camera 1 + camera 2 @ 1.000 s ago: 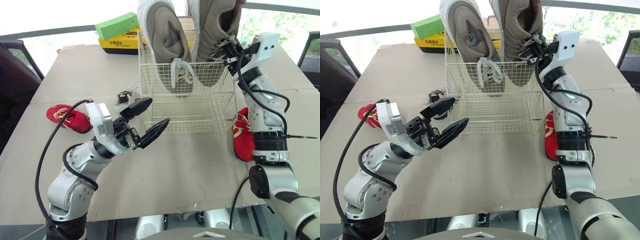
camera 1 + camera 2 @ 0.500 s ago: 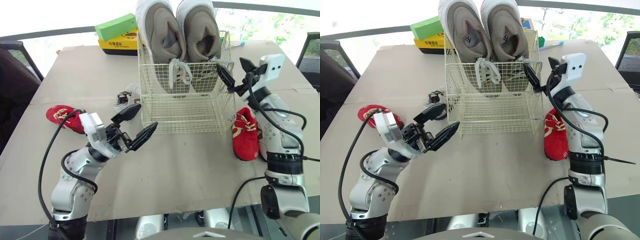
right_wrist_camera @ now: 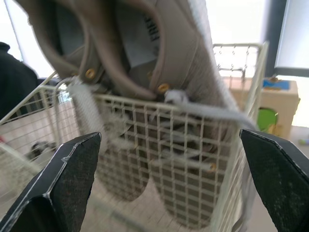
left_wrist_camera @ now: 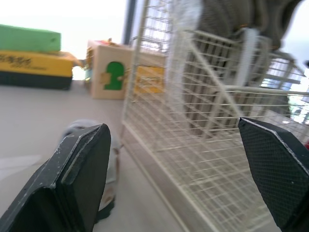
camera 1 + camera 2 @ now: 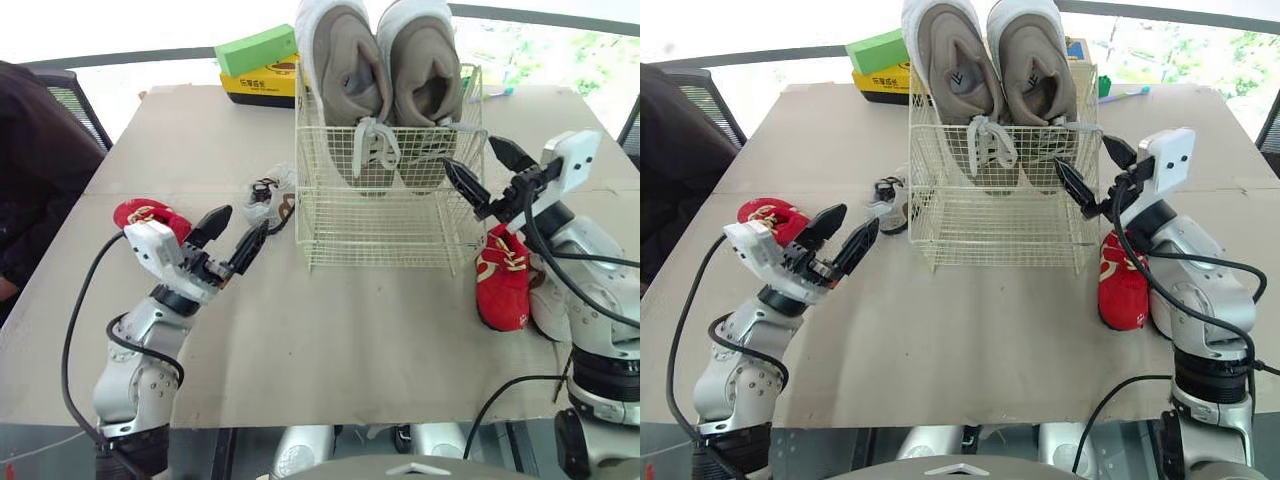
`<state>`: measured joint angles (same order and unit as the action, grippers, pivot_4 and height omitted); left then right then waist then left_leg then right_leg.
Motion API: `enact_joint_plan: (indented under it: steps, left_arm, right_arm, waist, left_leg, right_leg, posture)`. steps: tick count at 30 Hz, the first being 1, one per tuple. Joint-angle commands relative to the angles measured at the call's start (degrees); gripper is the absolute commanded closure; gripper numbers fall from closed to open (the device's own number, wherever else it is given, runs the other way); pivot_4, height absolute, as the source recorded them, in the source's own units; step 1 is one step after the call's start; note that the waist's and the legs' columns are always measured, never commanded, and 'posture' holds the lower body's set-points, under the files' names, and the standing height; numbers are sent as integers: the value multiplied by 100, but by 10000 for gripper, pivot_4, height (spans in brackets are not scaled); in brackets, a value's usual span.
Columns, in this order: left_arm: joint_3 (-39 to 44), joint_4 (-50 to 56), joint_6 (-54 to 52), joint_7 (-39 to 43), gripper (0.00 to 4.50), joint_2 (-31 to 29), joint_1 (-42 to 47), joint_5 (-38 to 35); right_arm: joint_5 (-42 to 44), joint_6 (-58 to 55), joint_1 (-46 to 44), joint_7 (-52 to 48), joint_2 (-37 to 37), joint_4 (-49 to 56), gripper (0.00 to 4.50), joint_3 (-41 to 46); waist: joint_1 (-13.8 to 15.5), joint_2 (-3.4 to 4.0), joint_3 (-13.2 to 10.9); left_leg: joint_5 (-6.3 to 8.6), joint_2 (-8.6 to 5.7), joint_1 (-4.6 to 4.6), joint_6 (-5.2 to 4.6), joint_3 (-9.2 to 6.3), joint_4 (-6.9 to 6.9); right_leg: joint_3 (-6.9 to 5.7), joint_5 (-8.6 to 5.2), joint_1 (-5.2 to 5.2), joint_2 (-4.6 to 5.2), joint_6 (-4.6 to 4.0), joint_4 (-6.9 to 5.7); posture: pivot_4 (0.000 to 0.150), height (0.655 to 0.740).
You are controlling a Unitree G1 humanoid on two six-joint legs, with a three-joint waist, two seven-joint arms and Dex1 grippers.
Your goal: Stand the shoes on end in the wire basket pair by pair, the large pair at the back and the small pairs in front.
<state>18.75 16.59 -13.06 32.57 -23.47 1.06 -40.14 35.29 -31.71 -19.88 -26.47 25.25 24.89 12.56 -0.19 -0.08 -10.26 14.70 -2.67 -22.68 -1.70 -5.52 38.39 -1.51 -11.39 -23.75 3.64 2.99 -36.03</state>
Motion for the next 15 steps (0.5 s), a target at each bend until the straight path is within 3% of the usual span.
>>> enact_joint_plan:
  steps: [1,4,8,15]
  left_arm:
    - [35,17,-517,-560,0,-156,209,125]
    - [-103,51,-903,-884,0,-270,334,325]
    - [-182,38,-1168,-1155,0,-336,480,553]
    - [-178,-245,-1368,-1385,0,-439,847,950]
  right_arm:
    - [796,-88,359,-722,501,864,439,431]
    - [1376,-281,729,-1156,975,1366,439,524]
    - [1283,-215,1203,-1673,1574,1851,439,292]
    - [1387,-163,1535,-1730,1779,2163,439,164]
  waist:
    - [25,5,-2]
    - [22,6,-3]
    - [13,2,-3]
    - [93,-4,-4]
  left_leg:
    - [0,2,1,0,3,-5]
    - [4,5,3,-6,24,-10]
    - [11,7,9,-18,54,-8]
    - [12,10,14,-18,69,-6]
  right_leg:
    - [4,-2,-1,0,-3,0]
    - [10,-3,-7,-2,-4,6]
    - [36,-3,-7,0,-2,10]
    - [50,-4,-8,1,0,10]
  posture:
    - [1500,7400]
    - [1500,7400]
    - [1500,7400]
    - [1500,7400]
